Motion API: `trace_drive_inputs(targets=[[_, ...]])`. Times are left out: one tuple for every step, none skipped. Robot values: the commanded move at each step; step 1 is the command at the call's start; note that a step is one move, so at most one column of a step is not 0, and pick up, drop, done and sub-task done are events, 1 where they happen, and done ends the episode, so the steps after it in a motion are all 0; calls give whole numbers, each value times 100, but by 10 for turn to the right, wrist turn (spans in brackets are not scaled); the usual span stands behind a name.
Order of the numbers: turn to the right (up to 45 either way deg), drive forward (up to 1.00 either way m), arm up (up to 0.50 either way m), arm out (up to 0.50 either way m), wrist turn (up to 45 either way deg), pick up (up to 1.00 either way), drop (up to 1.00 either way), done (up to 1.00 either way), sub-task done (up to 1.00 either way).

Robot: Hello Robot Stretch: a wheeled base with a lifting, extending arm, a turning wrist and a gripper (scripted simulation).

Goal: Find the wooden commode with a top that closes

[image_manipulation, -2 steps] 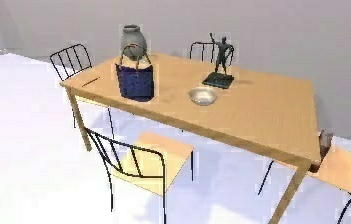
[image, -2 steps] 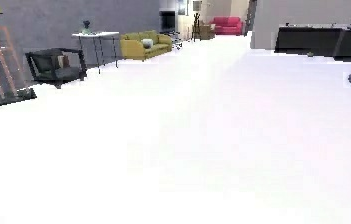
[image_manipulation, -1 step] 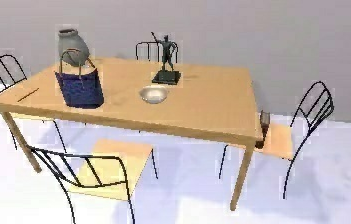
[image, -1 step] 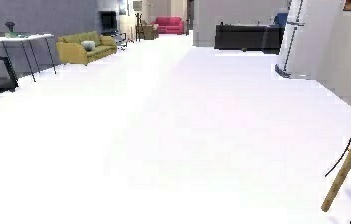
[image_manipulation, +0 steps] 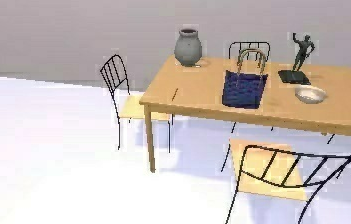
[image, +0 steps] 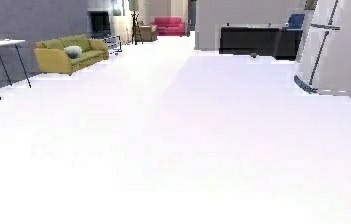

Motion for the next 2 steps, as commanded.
trace_drive_inputs(targets=[[0, 100, 0, 0, 0, 0, 0, 0, 0], [0, 100, 0, 0, 0, 0, 0, 0, 0]])
